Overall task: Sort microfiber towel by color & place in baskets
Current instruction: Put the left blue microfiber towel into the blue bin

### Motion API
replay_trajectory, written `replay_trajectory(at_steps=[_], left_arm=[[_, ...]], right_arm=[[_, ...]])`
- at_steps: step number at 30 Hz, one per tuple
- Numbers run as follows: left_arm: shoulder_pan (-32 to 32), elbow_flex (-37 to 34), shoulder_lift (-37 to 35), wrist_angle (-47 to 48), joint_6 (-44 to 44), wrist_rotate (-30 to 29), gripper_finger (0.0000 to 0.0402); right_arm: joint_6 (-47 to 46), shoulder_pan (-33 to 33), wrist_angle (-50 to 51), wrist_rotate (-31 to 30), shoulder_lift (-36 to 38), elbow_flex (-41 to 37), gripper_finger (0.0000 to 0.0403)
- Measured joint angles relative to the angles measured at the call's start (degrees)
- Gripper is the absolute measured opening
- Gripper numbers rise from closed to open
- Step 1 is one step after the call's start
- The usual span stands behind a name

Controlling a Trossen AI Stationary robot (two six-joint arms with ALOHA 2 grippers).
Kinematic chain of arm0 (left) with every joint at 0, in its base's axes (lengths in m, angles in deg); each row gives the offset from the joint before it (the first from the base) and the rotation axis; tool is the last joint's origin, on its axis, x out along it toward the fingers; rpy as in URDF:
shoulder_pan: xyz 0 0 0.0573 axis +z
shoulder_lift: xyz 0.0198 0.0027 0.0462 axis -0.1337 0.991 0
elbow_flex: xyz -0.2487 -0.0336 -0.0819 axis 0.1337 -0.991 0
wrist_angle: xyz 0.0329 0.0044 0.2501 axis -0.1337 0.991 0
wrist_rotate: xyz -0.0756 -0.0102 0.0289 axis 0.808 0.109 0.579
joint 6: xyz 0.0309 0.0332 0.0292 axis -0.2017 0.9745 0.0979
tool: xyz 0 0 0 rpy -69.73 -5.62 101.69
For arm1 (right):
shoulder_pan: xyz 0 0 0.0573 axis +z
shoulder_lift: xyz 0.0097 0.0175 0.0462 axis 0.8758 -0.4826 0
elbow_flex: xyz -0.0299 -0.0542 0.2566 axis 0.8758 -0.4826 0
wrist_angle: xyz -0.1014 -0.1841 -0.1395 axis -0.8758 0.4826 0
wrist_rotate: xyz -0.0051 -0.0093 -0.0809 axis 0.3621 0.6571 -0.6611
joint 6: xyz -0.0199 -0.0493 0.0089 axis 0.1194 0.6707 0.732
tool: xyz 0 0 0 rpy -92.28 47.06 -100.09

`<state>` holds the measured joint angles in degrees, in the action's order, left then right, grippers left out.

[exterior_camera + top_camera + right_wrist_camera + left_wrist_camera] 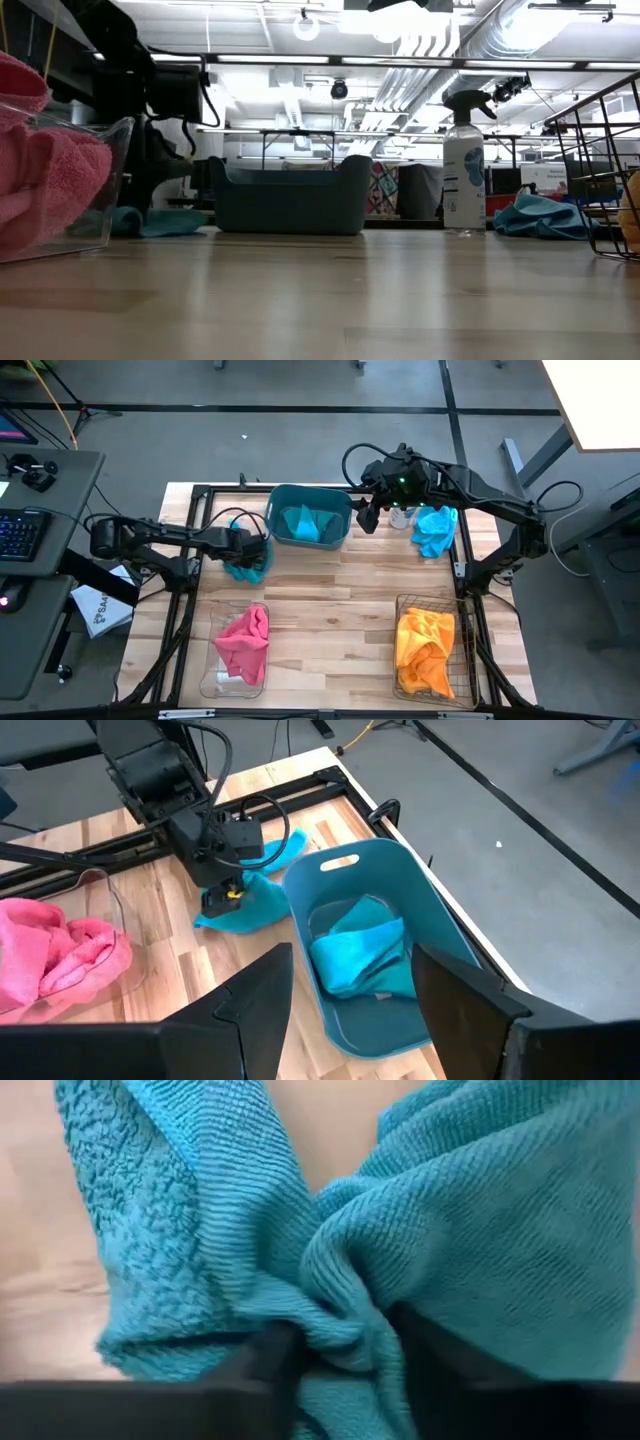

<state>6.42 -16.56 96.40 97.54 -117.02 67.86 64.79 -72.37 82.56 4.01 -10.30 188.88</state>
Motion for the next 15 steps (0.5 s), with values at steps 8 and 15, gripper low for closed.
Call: replay_trajectory(at_steps=[8, 15], left_arm=[[-1.60, 3.06, -9.72, 0.22, 3.46, 1.80, 0.0004], [-2.73, 18.72, -23.25, -0.51, 11.85, -3.07, 0.0001]], right_arm=[[0.33, 0.00, -0.07, 0.09, 0.02, 0.00, 0.0202], [-0.05, 0.02, -2.75, 4.30, 0.76, -0.07, 0.0202]])
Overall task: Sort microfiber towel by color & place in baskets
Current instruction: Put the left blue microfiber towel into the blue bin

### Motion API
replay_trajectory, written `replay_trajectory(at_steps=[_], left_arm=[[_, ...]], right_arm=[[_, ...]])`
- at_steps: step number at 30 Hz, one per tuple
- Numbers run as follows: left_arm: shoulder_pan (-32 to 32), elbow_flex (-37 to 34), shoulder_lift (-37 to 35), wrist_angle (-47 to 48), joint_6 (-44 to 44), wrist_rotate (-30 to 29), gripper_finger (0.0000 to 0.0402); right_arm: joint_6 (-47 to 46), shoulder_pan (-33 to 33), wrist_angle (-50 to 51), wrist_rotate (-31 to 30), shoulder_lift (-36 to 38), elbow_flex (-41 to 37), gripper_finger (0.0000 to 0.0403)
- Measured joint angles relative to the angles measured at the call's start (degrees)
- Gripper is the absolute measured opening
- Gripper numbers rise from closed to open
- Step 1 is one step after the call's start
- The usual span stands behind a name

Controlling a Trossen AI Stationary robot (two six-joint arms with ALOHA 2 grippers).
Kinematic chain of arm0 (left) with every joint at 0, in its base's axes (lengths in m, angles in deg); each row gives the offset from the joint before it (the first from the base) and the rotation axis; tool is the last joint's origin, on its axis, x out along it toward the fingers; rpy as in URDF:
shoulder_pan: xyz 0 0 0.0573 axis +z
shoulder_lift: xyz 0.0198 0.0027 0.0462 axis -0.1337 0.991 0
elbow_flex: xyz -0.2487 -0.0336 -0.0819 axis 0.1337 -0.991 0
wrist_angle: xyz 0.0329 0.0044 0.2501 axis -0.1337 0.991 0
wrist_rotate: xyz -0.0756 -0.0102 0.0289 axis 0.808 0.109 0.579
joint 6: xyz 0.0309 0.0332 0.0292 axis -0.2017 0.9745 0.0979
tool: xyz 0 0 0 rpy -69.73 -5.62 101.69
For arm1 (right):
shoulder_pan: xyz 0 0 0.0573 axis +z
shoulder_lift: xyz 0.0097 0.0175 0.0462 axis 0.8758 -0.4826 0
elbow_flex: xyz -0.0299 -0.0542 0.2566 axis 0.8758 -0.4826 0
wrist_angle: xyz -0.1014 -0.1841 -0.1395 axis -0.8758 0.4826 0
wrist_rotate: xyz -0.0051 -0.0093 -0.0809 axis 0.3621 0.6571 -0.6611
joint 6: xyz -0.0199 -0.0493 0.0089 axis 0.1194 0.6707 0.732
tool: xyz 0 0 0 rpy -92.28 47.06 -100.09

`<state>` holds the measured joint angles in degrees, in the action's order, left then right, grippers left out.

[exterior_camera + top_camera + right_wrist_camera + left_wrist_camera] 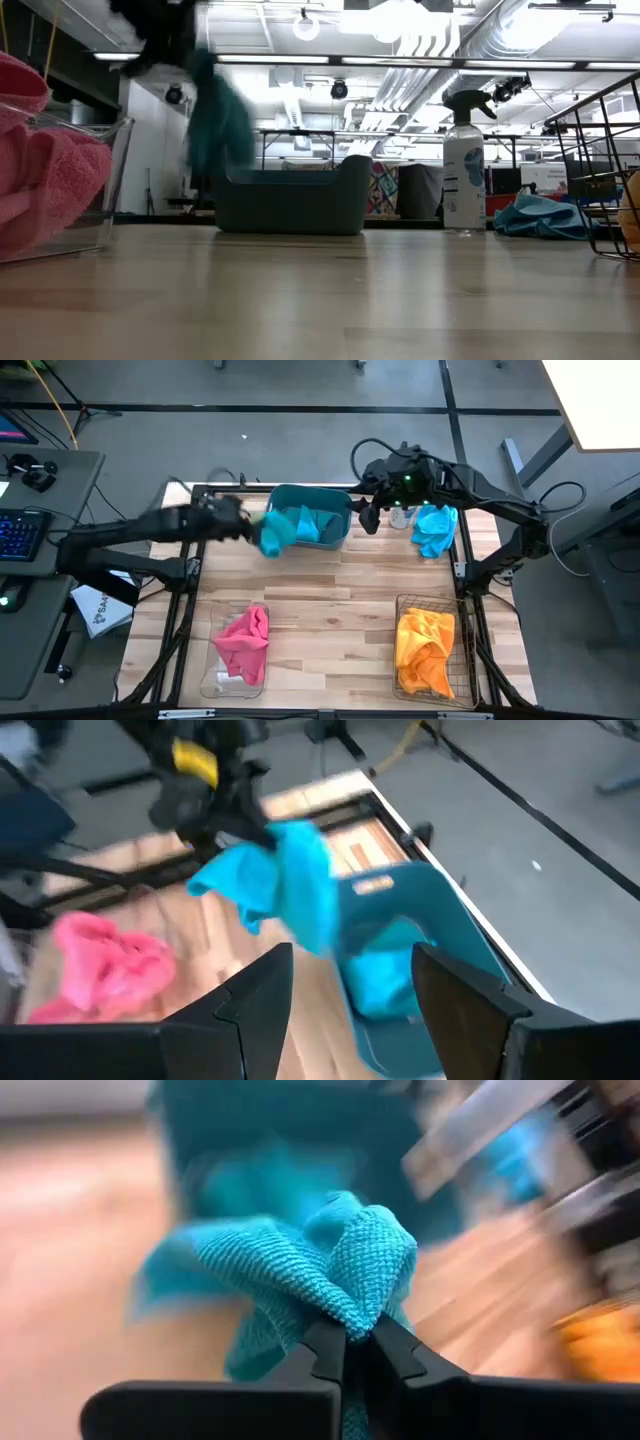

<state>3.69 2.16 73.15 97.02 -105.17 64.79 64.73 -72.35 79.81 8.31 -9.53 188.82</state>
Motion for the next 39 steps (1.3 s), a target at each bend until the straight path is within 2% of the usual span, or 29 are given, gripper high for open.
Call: replay_trajectory(at_steps=[3, 7, 11, 15, 20, 24, 29, 31, 34, 39], left_arm=[[0.02, 7.74, -0.73, -5.05, 8.61, -1.83, 0.0001], [0.58, 14.26, 3.10, -15.19, 21.97, -2.29, 0.0001], [3.08, 15.85, 10.24, -23.60, 31.15, -0.05, 0.0001], [6.52, 15.82, 18.93, -23.83, 35.57, 3.84, 0.0000], [11.20, 15.57, 29.28, -16.65, 34.75, 1.27, 0.0000], [14.11, 14.98, 35.87, -19.94, 34.58, 1.70, 0.0000], [15.19, 14.83, 43.16, -21.43, 30.99, 11.46, 0.0005], [14.65, 14.86, 44.95, -21.58, 29.50, 13.98, 0.0012], [13.74, 14.86, 46.38, -21.09, 29.88, 14.63, 0.0027], [14.36, 16.91, 43.96, -19.84, 31.73, 14.94, 0.0065]], right_arm=[[0.04, 0.00, -2.21, 1.43, 0.92, 0.00, 0.0202], [1.15, 0.00, -4.56, 1.38, 2.53, 0.00, 0.0202], [2.71, -0.02, -6.43, 1.09, 4.32, 0.00, 0.0202], [3.05, -0.02, -6.34, -1.64, 6.13, 0.00, 0.0202], [2.37, -0.02, -4.29, -2.91, 7.70, 0.00, 0.0202], [1.48, -0.02, -1.86, -3.12, 7.67, 0.00, 0.0202], [1.18, -0.02, -0.19, -3.12, 7.32, 0.02, 0.0202], [0.90, -0.02, 0.33, -3.11, 7.30, 0.01, 0.0202], [-0.07, -0.02, 1.77, -3.44, 7.32, 0.00, 0.0202], [-2.31, -0.02, 7.99, -5.11, 7.10, 0.02, 0.0202]])
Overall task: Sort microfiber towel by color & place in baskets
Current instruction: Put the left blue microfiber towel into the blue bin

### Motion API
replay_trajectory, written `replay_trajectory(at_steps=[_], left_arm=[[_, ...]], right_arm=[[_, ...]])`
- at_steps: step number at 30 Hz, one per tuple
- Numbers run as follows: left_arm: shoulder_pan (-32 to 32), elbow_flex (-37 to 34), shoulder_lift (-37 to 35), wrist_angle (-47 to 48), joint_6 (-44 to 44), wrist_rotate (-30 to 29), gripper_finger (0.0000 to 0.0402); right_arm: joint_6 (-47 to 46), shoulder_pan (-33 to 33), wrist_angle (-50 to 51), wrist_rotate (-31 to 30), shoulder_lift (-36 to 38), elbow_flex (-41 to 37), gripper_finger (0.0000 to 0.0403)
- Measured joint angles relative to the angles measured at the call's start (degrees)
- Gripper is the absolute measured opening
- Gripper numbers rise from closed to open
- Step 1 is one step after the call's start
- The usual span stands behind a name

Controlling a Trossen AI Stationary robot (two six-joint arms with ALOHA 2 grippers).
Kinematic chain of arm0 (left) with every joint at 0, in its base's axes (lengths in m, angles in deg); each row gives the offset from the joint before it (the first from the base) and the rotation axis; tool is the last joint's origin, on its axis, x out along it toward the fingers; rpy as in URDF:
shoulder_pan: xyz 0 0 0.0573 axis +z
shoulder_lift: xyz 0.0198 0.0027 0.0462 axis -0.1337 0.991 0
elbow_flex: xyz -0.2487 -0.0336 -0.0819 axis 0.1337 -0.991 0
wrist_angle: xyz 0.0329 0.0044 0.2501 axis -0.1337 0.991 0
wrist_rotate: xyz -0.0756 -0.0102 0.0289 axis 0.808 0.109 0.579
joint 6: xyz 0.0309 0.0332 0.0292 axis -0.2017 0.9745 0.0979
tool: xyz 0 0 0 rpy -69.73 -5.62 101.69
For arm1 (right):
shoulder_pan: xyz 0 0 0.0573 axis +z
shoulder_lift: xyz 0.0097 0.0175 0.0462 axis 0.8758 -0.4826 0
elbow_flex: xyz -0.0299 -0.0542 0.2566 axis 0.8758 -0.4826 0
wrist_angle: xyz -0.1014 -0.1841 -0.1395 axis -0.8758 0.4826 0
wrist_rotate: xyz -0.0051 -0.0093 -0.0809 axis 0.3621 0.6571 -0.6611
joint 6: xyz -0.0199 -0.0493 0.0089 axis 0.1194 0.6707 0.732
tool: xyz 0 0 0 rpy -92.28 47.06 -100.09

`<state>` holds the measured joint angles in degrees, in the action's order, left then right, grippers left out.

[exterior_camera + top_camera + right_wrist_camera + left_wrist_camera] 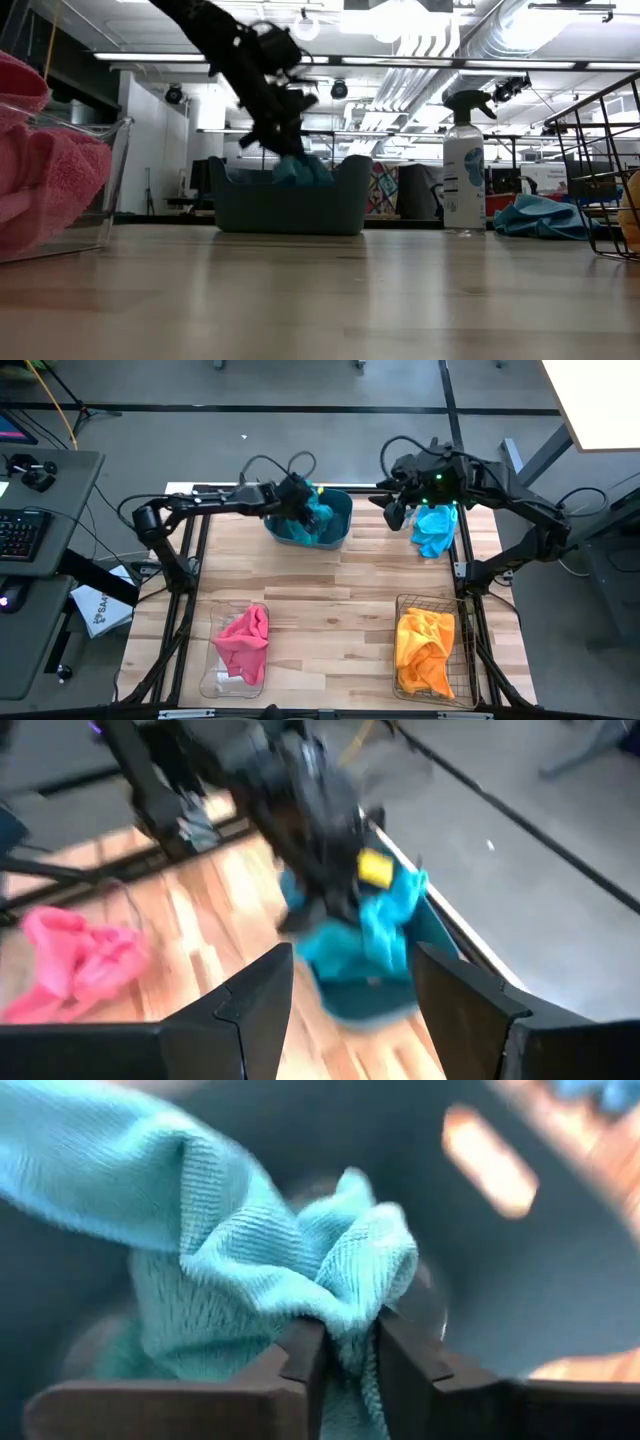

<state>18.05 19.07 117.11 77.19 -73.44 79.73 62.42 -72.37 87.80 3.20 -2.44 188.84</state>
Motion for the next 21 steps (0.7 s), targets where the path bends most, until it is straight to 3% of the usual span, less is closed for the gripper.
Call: replay_trajectory(at_steps=[11, 17, 21], left_arm=[[1.08, 3.06, -8.83, 1.64, 1.34, 2.62, 0.0147], [1.12, 3.04, -6.26, 1.76, -0.11, -5.34, 0.0154], [2.12, 3.04, -1.60, 1.42, -5.52, -5.73, 0.0154]], right_arm=[[-3.69, 0.02, 8.27, -2.53, -0.63, 0.00, 0.0202], [-3.69, 0.02, 7.93, -2.60, -0.63, 0.00, 0.0202], [-3.71, 0.02, 7.61, -4.10, -0.63, 0.00, 0.0202]])
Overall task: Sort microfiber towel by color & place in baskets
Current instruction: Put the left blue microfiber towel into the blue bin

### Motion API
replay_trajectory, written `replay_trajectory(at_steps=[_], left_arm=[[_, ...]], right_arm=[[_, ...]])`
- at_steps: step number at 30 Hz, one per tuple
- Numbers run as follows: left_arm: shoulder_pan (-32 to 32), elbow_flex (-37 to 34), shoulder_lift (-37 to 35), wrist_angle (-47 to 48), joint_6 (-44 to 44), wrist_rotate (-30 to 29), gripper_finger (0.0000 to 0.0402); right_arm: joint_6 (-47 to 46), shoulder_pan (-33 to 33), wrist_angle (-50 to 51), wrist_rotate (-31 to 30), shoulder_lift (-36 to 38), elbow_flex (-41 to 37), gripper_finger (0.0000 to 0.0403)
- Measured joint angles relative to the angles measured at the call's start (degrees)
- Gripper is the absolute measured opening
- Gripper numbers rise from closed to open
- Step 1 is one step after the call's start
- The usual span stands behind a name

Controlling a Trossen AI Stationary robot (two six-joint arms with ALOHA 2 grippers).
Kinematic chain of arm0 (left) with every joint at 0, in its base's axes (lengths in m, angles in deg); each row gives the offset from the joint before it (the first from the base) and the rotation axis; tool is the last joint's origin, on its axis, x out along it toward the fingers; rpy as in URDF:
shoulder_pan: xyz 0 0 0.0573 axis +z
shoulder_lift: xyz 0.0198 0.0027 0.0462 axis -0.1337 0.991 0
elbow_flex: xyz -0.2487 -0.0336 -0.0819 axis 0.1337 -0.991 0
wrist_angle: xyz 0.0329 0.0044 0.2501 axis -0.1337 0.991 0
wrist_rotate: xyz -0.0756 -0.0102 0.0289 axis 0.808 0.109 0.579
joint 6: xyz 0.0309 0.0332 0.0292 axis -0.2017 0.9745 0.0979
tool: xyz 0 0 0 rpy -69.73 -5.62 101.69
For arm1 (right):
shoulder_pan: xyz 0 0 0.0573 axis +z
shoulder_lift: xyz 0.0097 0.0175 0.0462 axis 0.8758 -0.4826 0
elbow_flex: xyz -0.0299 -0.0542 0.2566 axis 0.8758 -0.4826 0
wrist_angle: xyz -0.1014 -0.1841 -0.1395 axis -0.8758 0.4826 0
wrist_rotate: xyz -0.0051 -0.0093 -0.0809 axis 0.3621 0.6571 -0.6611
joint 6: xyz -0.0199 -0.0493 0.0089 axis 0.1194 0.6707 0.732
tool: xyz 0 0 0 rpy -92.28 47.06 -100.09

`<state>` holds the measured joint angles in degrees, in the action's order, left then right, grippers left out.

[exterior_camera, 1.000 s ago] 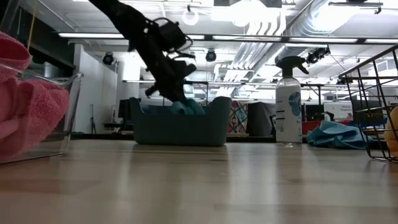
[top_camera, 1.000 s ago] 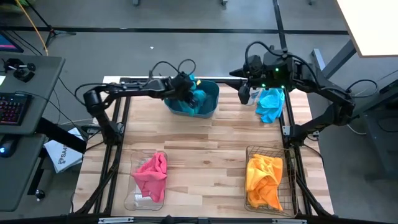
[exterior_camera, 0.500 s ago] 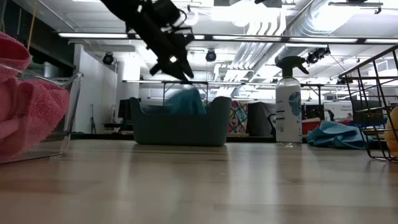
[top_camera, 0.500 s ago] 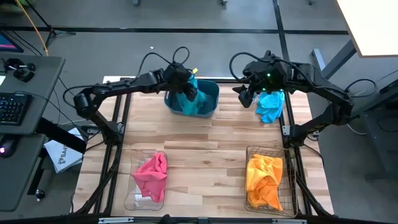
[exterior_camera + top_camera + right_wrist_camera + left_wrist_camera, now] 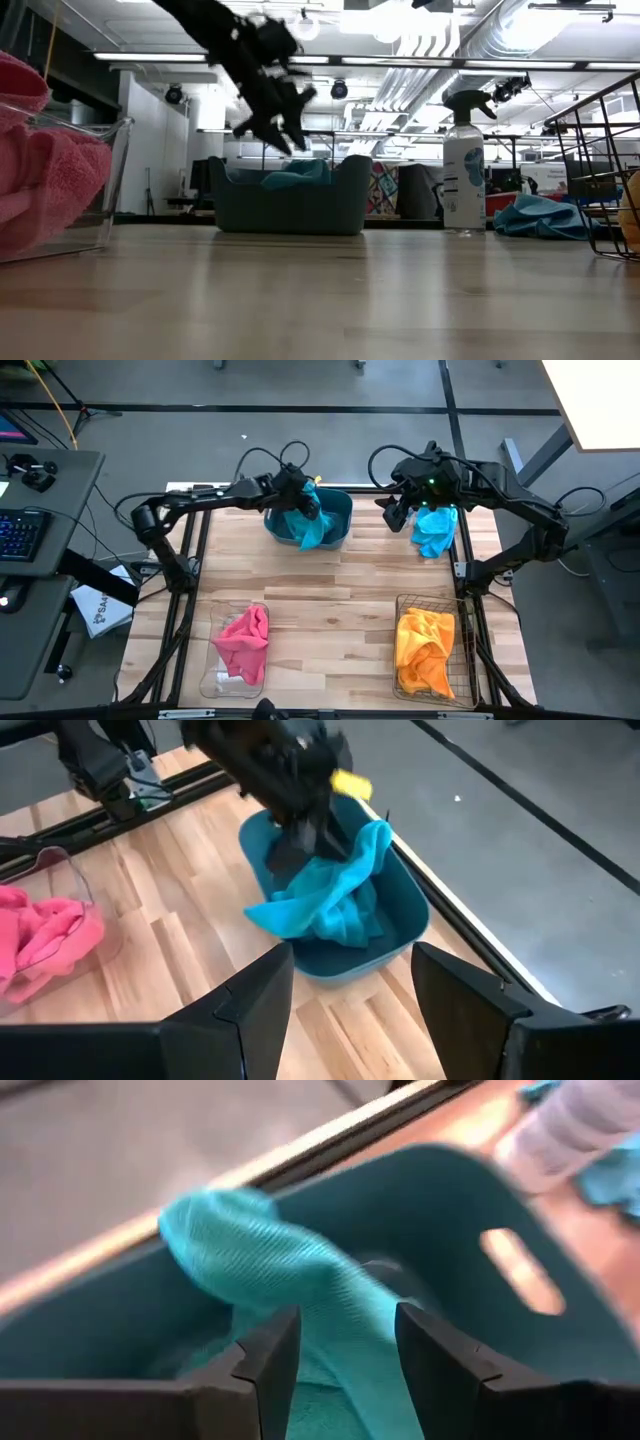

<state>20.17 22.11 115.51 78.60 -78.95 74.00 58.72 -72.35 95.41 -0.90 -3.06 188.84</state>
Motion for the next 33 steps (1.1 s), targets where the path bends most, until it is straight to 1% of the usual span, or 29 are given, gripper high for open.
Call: replay_trajectory(at_steps=[6, 10, 12, 16, 18, 21, 24, 27, 31, 33], left_arm=[[-0.34, -0.04, 8.32, -1.80, -5.92, 1.04, 0.0154], [-1.23, -0.04, 12.45, 0.53, -6.78, 5.96, 0.0154], [-1.68, -0.04, 13.42, 2.56, -6.80, 7.24, 0.0154], [-2.10, -0.04, 13.51, 3.75, -6.82, 7.49, 0.0154], [-1.71, -0.03, 13.06, 3.72, -6.82, 7.82, 0.0154], [-0.01, 1.56, 11.11, 3.74, -6.78, 10.03, 0.0154], [1.80, 4.49, 7.85, 3.38, -6.34, 10.38, 0.0154], [2.70, 6.39, 3.56, 3.87, -3.06, 10.34, 0.0154], [1.51, 6.54, -2.45, 9.11, 0.23, 10.77, 0.0154], [-0.58, 5.66, -4.89, 13.24, 0.69, 11.71, 0.0154]], right_arm=[[-0.74, -0.02, 0.02, -0.46, 0.00, 0.00, 0.0202], [-1.52, 0.00, 0.02, -0.44, 0.00, 0.00, 0.0202], [-1.51, 0.00, -0.01, -0.44, 0.00, 0.00, 0.0202], [-1.45, 0.00, -0.07, -1.28, 0.00, 0.00, 0.0202], [-1.45, 0.00, -0.07, -1.72, 0.00, 0.00, 0.0202], [-1.46, -0.01, -0.10, -1.97, 0.00, 0.00, 0.0202], [-1.47, 0.00, -0.39, -1.99, 0.00, 0.00, 0.0202], [-1.46, 0.00, -0.42, -1.97, 0.00, 0.00, 0.0202], [-1.45, 0.00, -0.43, -1.95, 0.00, 0.00, 0.0202], [-1.45, 0.00, -0.42, -1.97, 0.00, 0.00, 0.0202]])
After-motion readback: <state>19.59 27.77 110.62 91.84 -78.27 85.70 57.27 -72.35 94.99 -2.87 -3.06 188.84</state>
